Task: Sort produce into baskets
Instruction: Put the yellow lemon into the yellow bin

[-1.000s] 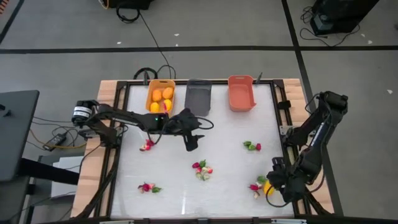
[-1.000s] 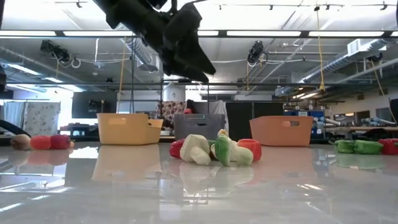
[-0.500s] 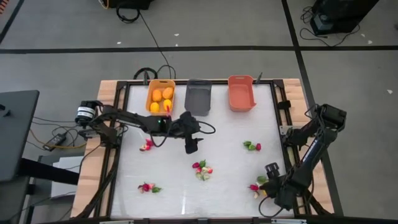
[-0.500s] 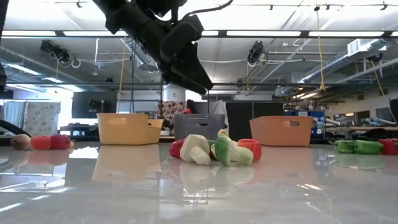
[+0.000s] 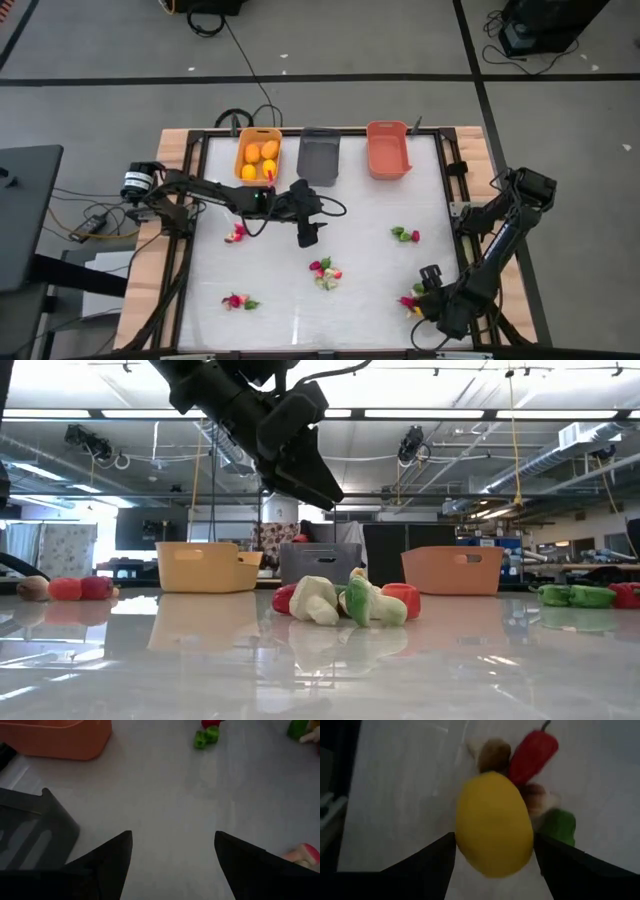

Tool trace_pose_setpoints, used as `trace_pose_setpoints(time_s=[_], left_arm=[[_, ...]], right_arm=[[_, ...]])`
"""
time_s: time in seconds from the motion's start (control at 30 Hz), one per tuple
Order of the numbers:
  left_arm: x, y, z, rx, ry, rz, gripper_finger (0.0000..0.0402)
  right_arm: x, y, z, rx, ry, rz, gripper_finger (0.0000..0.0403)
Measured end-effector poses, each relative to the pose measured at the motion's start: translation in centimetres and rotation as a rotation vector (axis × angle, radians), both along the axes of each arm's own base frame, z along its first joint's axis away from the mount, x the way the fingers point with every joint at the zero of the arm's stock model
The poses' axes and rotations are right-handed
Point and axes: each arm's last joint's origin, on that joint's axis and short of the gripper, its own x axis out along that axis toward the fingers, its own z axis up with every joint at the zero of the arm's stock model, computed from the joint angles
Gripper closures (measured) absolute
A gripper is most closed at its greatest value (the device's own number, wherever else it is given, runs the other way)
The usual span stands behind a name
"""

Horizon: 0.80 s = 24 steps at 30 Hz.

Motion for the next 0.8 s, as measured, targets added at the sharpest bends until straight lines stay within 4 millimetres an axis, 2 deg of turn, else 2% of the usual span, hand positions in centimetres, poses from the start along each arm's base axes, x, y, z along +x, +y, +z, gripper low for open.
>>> trace_pose_setpoints(time_s=[0.33,0.57,0.8], left_arm=[[0.1,-0.3,0.1,0.014,-0.010,-0.016,0.0113],[0.4,-0.9,-0.3,-0.010,-0.025,-0.037,0.0113],[1.3,-1.1,-1.8,-0.043,-0.015,-0.073,0.0113]], right_arm=[[0.8,-0.2,0.0,0.033,0.013,-0.004,0.0134],[1.1,-0.1,0.0,0.063,0.001,-0.156,0.0179],[1.7,-0.9,0.3,0.099,0.053,-0.315,0.0183]])
